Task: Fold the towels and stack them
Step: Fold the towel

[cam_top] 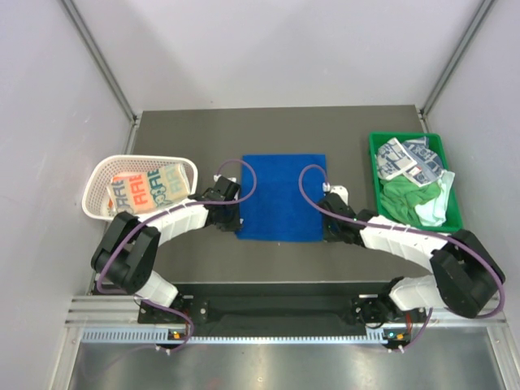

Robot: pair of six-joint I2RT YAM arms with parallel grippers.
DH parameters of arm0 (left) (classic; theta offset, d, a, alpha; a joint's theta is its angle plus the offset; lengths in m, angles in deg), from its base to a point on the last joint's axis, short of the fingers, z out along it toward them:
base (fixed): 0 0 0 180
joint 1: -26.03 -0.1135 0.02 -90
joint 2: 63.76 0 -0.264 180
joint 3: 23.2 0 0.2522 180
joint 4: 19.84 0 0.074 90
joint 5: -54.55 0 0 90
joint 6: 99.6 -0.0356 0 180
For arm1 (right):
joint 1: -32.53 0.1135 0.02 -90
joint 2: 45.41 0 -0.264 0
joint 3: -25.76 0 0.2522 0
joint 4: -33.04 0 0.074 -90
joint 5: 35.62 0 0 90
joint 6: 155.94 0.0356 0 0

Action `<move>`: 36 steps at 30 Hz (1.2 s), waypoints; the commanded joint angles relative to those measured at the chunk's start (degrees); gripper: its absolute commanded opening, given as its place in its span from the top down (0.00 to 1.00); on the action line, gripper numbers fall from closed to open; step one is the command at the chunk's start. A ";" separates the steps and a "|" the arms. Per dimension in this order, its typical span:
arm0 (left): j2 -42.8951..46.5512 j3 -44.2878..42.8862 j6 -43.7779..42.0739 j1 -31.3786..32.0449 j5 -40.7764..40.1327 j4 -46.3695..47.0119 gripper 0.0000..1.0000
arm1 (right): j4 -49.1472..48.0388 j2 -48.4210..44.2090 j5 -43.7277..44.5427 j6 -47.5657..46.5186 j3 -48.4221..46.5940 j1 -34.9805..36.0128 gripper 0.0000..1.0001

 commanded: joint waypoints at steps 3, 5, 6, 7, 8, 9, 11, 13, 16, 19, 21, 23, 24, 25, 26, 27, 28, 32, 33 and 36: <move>-2.28 0.10 -0.56 0.17 -2.14 0.61 0.82 | 3.65 -5.25 0.96 -0.90 -3.04 1.17 1.00; -2.28 0.01 -0.56 0.17 -2.23 0.34 0.82 | 4.09 -5.69 0.34 -1.16 -3.12 1.08 1.00; -2.28 -0.08 -0.56 0.17 -2.23 0.34 0.82 | 4.09 -5.61 0.08 -1.25 -2.95 1.08 0.99; -2.10 -0.08 -0.47 0.17 -2.23 0.17 0.82 | 4.01 -5.43 -0.10 -1.34 -2.78 1.08 0.99; -2.19 -0.08 -0.56 0.17 -2.23 0.17 0.82 | 3.66 -5.17 -0.80 -1.42 -2.51 1.08 0.99; -2.10 -0.08 -0.47 0.17 -2.14 0.08 0.82 | 3.31 -5.08 -1.06 -1.43 -1.81 1.17 1.00; -1.93 -0.08 -0.47 0.17 -1.97 -0.01 0.82 | 2.26 -4.55 -2.20 -1.43 -0.67 1.08 0.99; -1.49 -0.08 -0.56 0.17 -1.70 -0.09 0.82 | 1.72 -4.46 -2.65 -1.16 0.04 1.08 0.99; -0.79 -0.60 -0.91 0.09 -0.91 -0.88 0.82 | 1.55 -4.55 -2.74 -1.07 1.00 0.99 0.99; 0.53 -1.22 -1.00 0.17 -0.47 -2.11 0.82 | 1.81 -5.43 -2.91 -1.07 1.44 1.17 0.98; 1.50 -2.44 -1.18 0.17 -0.38 -3.60 0.82 | 2.25 -6.39 -2.83 -1.25 1.27 1.17 0.96; 3.17 -3.32 -1.26 0.09 -0.47 -4.92 0.81 | 3.12 -7.44 -3.00 -1.34 0.92 1.08 0.94; 3.78 -3.85 -1.35 0.09 -0.38 -6.41 0.80 | 3.39 -7.80 -3.18 -1.60 0.48 1.08 0.92; 5.18 -5.34 -1.44 0.17 -0.38 -7.29 0.80 | 3.74 -8.15 -3.18 -1.69 0.22 1.08 0.89; 5.71 -5.96 -1.44 0.17 -0.47 -8.09 0.79 | 4.61 -8.94 -3.09 -1.60 -0.39 1.08 0.86; 6.33 -6.84 -1.70 0.17 -0.38 -9.14 0.78 | 4.88 -9.47 -3.09 -1.86 -0.75 1.17 0.81; 7.47 -8.41 -1.79 0.09 -0.38 -10.63 0.77 | 5.32 -9.99 -3.00 -1.86 -1.01 1.08 0.73; 8.62 -12.89 -2.23 0.17 -2.39 -12.23 0.73 | 5.68 -11.58 -2.21 -3.00 -5.13 0.12 0.60; 8.45 -13.78 -2.14 0.09 -3.28 -11.79 0.73 | 5.33 -11.15 -2.38 -4.23 -6.54 -0.67 0.60; 4.94 -19.13 -2.23 -0.88 -6.96 -8.19 0.69 | 2.00 -7.29 -4.93 -7.65 -13.30 -5.06 0.60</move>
